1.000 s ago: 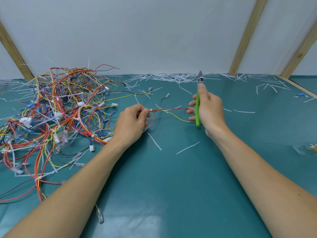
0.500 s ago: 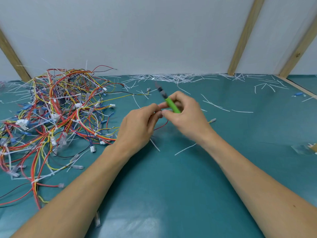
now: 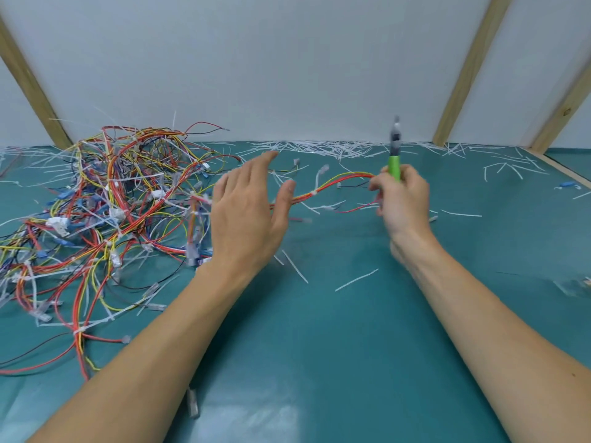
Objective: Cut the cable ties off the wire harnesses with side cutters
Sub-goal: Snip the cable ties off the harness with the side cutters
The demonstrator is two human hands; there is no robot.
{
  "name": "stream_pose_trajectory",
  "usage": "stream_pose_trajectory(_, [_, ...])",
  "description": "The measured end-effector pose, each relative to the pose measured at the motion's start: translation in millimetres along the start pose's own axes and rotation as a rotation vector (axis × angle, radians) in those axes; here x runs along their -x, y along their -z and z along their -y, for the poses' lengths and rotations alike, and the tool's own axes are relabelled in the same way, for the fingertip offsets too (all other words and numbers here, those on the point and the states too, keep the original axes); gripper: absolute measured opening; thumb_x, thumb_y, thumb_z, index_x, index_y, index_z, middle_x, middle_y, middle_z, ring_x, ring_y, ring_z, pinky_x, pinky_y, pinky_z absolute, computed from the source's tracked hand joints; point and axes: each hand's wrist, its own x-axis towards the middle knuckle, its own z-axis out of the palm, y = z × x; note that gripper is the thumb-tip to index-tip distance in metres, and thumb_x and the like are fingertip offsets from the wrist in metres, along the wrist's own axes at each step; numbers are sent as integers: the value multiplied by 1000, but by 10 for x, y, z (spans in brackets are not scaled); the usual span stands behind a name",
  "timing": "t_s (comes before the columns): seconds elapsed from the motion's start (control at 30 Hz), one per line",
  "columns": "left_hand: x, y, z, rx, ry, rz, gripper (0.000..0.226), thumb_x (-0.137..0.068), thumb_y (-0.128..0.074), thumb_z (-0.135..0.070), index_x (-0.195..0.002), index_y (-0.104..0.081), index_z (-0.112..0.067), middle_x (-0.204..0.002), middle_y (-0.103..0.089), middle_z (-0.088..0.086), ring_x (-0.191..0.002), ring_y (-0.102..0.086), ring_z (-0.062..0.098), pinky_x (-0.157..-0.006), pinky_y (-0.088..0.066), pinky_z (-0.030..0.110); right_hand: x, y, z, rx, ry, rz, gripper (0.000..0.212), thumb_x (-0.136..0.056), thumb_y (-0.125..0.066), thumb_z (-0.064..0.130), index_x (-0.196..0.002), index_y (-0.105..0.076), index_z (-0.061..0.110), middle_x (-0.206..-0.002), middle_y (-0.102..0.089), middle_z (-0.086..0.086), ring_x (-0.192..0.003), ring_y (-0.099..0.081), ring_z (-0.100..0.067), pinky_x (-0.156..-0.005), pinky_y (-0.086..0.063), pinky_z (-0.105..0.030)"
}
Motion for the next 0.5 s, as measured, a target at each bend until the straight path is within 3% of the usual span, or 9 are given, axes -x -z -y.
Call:
stream_pose_trajectory(0.1, [-22, 26, 77, 5, 78, 15, 35, -98, -43, -25, -128, -59, -16, -121, -67, 4, -117, -56, 29, -109, -30, 40, -153, 134, -14, -97, -94, -202, 14, -86, -59, 11, -78, -53, 20, -72, -53, 1, -65, -42, -16, -64, -33, -34])
stream_pose_trajectory(0.2, [-20, 4, 167, -76, 143, 127, 36, -89, -50, -16, -123, -62, -18, -117, -68, 4, -116, -55, 28, -111, -27, 39, -267, 243, -63, -128, -159, -313, 5, -88, -56, 13, -92, -54, 15, -72, -51, 3, -64, -42, -17, -60, -33, -30])
stream_pose_trajectory(0.33, [23, -83, 242, -133, 140, 324, 30, -92, -49, -17, -116, -67, -23, -112, -72, -2, -112, -59, 24, -109, -32, 40, -330, 281, -146, -75, -193, -336, 14, -89, -56, 13, -103, -54, 14, -78, -54, 5, -64, -43, -16, -58, -34, -29])
stream_pose_trajectory(0.5, [18, -119, 331, -71, 154, 323, 22, -97, -52, -32, -111, -67, -25, -104, -71, -5, -108, -57, 25, -99, -38, 41, -321, 296, -160, 22, -149, -346, 18, -91, -57, 12, -104, -47, 19, -80, -50, 9, -63, -45, -9, -48, -34, -15])
